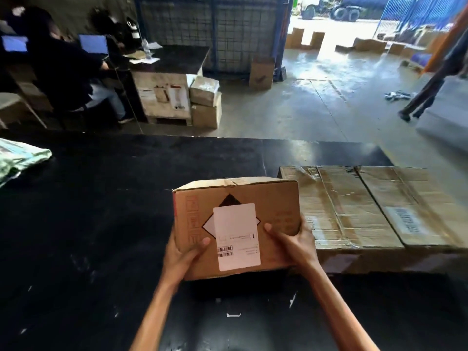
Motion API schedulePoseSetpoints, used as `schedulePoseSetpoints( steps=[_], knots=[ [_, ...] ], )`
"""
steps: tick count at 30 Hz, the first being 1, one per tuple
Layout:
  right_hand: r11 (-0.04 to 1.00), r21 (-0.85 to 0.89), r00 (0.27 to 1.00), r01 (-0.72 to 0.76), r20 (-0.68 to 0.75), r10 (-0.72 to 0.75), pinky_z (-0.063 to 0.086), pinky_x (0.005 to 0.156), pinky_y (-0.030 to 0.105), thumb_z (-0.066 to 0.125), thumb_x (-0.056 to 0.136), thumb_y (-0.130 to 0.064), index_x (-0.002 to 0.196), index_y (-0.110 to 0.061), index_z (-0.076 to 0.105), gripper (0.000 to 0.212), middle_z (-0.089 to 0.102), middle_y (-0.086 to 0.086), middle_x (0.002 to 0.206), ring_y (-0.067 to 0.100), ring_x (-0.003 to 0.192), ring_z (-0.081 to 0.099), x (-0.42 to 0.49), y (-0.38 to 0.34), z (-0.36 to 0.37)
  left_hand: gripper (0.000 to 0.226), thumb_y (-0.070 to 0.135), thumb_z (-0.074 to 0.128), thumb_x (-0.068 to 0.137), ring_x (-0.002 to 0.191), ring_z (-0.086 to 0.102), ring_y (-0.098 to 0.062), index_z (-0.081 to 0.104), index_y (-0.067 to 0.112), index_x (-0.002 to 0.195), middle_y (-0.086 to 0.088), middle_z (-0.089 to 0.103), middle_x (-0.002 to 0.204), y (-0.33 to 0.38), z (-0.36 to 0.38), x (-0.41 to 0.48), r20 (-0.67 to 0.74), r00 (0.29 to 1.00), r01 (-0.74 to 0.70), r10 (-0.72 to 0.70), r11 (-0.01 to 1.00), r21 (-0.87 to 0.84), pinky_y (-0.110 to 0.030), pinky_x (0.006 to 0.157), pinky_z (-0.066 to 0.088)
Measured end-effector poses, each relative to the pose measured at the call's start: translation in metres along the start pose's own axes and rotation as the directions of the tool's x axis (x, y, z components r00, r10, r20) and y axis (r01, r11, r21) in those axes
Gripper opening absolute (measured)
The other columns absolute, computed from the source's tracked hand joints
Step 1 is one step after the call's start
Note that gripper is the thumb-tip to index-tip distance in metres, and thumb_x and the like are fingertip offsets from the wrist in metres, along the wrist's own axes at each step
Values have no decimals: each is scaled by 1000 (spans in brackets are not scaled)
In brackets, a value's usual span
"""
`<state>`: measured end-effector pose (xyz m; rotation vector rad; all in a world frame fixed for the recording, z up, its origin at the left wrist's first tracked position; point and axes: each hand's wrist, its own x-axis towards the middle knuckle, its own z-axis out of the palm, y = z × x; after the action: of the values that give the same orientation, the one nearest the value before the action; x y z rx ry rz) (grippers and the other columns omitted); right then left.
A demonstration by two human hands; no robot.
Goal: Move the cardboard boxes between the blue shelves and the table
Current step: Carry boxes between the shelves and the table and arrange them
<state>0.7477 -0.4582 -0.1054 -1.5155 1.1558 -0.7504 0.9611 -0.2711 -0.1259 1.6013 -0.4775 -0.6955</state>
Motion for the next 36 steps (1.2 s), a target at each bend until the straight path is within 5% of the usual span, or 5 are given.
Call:
schedulePoseSetpoints(
  steps=[12, 19, 26, 31, 36],
  knots=[
    [999, 36, 997, -25, 76, 23, 63, 83, 39, 94, 59, -56, 119, -34, 64, 71, 78, -9, 104, 13, 96, 75, 28, 6, 1, 132, 51, 96, 50, 134, 51, -16, 23, 31, 158, -2, 49, 149, 73, 7, 67, -80, 957, -235, 279, 908, 348, -39, 107, 47],
    [980, 149, 989, -130, -51, 139, 60, 90, 38, 84, 65, -69, 116, -33, 69, 64, 78, -12, 99, 8, 95, 74, 5, 22, 12, 103, 68, 82, 62, 152, 28, -23, 38, 44, 152, -4, 38, 161, 150, 22, 116, 403, 890, -450, 213, 270, 851, -51, 126, 7],
    [741, 613, 893, -276, -121, 433, 53, 105, 43, 99, 54, -46, 150, -24, 42, 114, 67, 6, 129, 20, 113, 69, -32, 38, 58, 93, 90, 71, 50, 97, 70, -18, 59, 51, 133, 5, 77, 106, 144, 62, 109, 415, 881, -461, 225, 215, 861, -35, 90, 55],
    [384, 830, 872, -405, 225, 435, 51, 105, 46, 85, 74, -35, 141, -15, 53, 76, 72, 13, 126, 29, 119, 67, -41, 38, 94, 99, 94, 65, 48, 83, 71, -19, 58, 49, 136, -1, 78, 93, 131, 51, 104, 373, 871, -440, 319, 171, 881, -30, 75, 54],
    [430, 815, 920, -388, 313, 236, 43, 113, 55, 82, 83, -29, 147, -12, 47, 75, 65, 16, 137, 31, 128, 61, -25, 27, 106, 93, 92, 65, 55, 77, 72, -21, 69, 33, 127, -2, 77, 87, 109, 28, 88, 255, 846, -411, 469, 266, 872, -29, 65, 52]
  ],
)
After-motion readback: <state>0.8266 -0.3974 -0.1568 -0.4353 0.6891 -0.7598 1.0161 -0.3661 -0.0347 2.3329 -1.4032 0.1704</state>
